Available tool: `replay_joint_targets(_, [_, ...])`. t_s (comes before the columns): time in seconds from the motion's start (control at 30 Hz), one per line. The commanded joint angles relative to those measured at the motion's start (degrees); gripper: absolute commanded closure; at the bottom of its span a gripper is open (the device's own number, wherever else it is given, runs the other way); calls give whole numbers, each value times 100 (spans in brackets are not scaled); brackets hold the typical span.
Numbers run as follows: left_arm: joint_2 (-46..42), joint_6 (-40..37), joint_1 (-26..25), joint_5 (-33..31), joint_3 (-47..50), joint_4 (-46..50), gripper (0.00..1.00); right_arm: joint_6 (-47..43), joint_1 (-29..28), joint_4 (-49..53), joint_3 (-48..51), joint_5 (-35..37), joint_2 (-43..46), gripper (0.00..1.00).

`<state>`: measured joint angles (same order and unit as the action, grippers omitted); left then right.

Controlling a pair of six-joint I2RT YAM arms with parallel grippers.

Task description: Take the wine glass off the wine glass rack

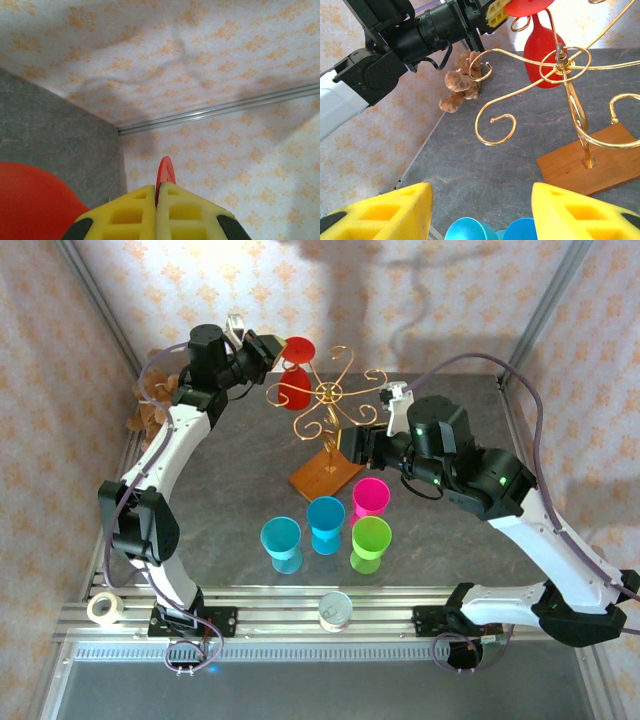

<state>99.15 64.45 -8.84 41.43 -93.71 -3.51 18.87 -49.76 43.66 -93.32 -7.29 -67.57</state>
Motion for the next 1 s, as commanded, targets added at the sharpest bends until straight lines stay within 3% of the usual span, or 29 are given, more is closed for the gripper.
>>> replay_joint_targets(0.0, [-85,-86,-3,227,-20,-239,100,25,32,-59,-81,131,16,45])
replay_joint_targets(0.97, [-1115,-178,149,356,875,-292,100,264,23,-84,-62,-66,-2,45])
